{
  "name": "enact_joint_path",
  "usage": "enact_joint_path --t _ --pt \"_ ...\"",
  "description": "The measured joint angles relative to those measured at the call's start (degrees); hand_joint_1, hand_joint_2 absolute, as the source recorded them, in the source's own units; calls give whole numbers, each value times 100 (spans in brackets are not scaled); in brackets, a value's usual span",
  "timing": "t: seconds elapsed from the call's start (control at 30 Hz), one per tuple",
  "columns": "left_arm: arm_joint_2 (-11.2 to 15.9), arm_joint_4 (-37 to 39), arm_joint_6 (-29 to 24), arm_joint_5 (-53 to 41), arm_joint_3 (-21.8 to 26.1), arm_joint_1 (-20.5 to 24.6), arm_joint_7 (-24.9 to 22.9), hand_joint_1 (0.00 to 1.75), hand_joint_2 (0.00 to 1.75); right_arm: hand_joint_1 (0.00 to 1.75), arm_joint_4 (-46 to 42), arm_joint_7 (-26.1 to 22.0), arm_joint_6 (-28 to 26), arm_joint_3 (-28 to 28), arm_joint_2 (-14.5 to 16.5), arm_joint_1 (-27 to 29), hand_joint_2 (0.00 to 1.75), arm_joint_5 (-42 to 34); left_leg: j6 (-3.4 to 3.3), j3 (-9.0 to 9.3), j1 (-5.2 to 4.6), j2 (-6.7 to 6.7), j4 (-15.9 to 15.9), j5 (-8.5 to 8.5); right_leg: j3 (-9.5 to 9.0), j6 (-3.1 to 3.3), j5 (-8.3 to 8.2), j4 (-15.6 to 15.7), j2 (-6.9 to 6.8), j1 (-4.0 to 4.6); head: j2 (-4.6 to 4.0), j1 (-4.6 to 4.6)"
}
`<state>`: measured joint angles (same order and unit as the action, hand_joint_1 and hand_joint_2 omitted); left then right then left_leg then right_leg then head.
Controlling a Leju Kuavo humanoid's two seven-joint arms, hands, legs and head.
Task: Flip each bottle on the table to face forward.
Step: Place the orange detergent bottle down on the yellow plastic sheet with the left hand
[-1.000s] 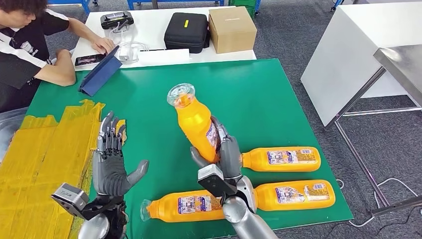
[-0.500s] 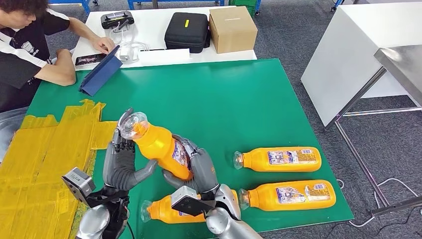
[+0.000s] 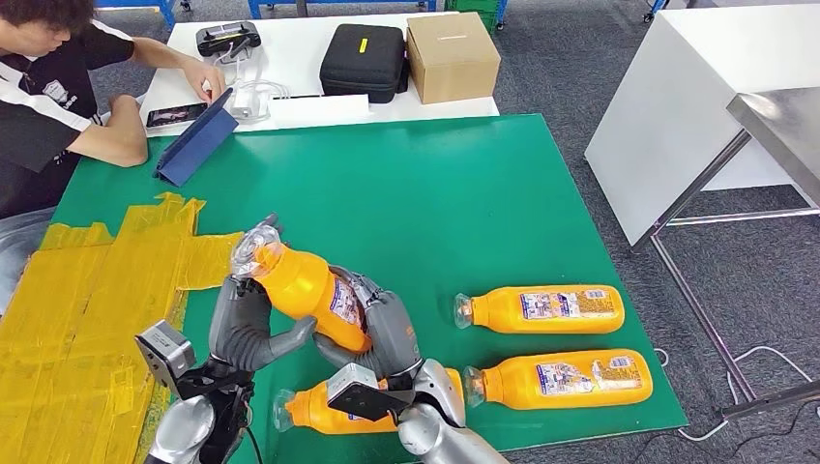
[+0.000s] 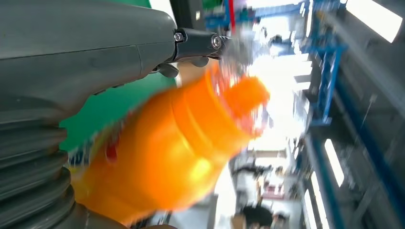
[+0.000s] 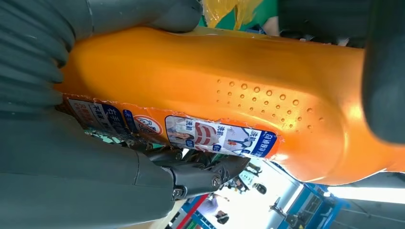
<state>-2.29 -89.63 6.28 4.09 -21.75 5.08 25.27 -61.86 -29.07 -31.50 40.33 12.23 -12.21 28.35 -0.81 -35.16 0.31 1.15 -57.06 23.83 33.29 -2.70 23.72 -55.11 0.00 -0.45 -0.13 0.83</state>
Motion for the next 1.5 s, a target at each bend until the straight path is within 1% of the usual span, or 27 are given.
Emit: enact_joint_path --t 0.17,0.23,0.4,0.53,0.57,0.67,0.7,0.9,1.1,1.33,1.37,1.47,1.5 --pt "108 219 643 416 -115 110 -255 0 175 175 136 -66 -90 18 48 -39 175 28 0 0 0 0 0 0 0 0 0 0 0 0 0 0" --pt "169 329 814 534 -130 144 -348 0 175 175 179 -74 -138 34 55 -49 175 57 0 1 0 0 0 0 1 0 0 0 0 0 0 0" --pt "278 714 993 740 -161 275 -703 0 175 175 232 -128 -267 120 58 -56 175 115 0 0 1 0 0 -1 1 0 0 -1 1 1 0 0" --pt "316 989 1061 948 -168 356 -813 0 175 175 232 -148 -506 190 62 -57 175 260 0 0 0 0 0 0 0 0 0 -1 0 0 0 0" --pt "321 1031 1076 1006 -168 363 -819 39 175 175 232 -148 -561 210 61 -57 175 291 0 0 0 0 0 0 0 0 0 -1 0 0 0 0" --pt "323 1095 1065 1164 -167 361 -813 170 175 175 235 -131 -633 267 60 -63 175 343 0 -1 0 0 0 0 0 0 0 -1 0 0 0 0" --pt "317 1103 1020 1207 -166 353 -808 175 175 175 239 -117 -643 279 60 -72 175 352 0 -1 0 0 0 0 0 0 0 -1 0 0 0 0" --pt "219 1103 653 1287 -156 291 -803 175 175 175 278 -50 -718 308 51 -124 175 371 0 -1 0 0 0 0 0 0 0 -1 0 0 0 0" --pt "142 1080 505 1412 -84 233 -755 175 175 175 280 -37 -719 380 44 -145 175 358 0 -1 0 0 0 0 1 0 0 -1 0 0 0 0" --pt "101 1048 470 1499 -31 194 -741 175 175 175 283 -34 -719 423 44 -168 175 335 0 -1 0 0 0 0 1 0 0 -1 0 0 0 0" --pt "98 1044 469 1506 -22 191 -739 175 175 159 288 -33 -719 430 44 -178 175 329 0 -1 0 0 0 0 1 0 0 -1 0 0 0 0" --pt "90 1031 465 1514 6 189 -736 175 175 28 307 -33 -721 450 41 -210 175 322 0 -1 0 0 0 0 1 0 0 -1 0 0 0 0" --pt "87 1025 460 1519 14 188 -734 175 175 0 310 -37 -726 456 41 -216 175 327 0 -1 0 0 0 -1 1 0 0 -1 0 0 0 0"
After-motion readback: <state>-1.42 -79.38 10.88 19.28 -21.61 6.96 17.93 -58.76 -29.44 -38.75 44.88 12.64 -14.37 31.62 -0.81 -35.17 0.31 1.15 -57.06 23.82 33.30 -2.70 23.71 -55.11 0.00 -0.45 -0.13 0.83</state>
